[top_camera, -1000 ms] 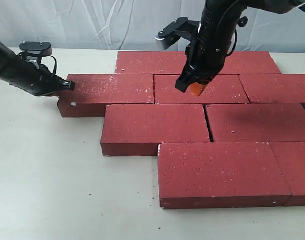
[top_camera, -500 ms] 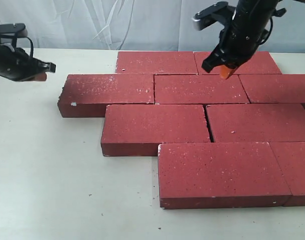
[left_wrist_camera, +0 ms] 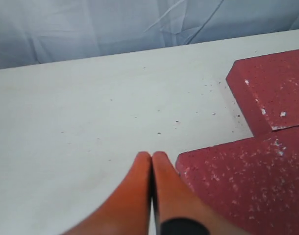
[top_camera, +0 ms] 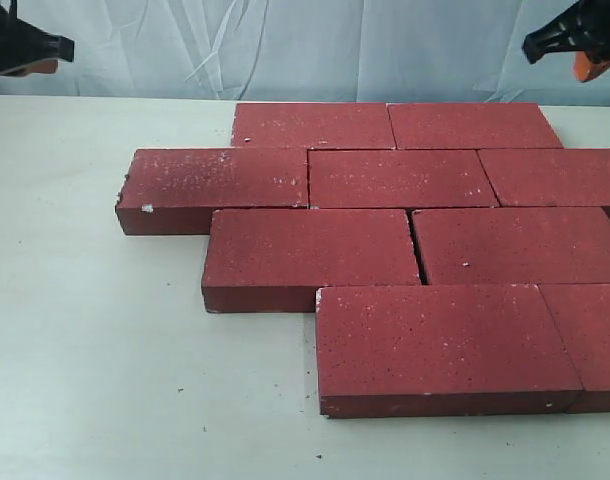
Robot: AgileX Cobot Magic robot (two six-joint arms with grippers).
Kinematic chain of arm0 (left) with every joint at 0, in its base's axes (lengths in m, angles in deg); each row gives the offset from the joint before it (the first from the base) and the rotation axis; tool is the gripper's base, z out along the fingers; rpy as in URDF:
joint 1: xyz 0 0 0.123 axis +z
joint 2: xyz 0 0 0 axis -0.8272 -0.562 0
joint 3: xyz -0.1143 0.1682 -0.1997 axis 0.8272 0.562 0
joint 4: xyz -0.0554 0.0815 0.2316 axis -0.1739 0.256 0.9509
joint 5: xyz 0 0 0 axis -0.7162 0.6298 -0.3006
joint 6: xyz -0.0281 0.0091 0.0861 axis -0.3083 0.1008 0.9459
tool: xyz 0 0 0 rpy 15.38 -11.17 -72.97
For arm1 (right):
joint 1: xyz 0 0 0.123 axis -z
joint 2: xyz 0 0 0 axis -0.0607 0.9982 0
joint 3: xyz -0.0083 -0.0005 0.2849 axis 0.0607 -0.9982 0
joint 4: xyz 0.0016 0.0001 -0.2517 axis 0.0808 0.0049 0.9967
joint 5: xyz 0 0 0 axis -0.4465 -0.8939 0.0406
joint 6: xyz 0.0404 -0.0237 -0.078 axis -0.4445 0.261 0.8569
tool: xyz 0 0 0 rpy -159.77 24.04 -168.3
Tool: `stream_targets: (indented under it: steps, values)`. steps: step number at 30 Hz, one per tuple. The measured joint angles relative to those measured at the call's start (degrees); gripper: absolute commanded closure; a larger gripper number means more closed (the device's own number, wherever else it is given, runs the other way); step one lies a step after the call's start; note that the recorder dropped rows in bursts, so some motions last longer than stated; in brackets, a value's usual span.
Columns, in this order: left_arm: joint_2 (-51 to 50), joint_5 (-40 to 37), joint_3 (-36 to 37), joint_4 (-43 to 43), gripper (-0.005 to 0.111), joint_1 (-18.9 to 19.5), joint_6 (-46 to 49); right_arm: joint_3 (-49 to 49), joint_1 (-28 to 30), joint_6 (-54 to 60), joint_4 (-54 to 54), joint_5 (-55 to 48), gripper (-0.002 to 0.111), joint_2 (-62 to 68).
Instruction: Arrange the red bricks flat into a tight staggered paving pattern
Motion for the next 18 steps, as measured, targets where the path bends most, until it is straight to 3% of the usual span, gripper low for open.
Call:
stream_targets:
  steps: [8,12,18]
  values:
    - [8.33,-7.98,0.0,24.68,0.107,0.0,-20.35,-6.95,2.18,-1.53,0.15,3.62,0.109,-7.77]
    - [11.54,-9.7,0.23,26.68,0.107,0.29,-24.28,-13.96,2.23,-1.89,0.04,8.6,0.109,-13.53]
    - [19.43,-4.69,5.2,24.14,0.107,0.24,-24.65,-24.63,2.23,-2.25,-0.22,16.47,0.109,-22.92]
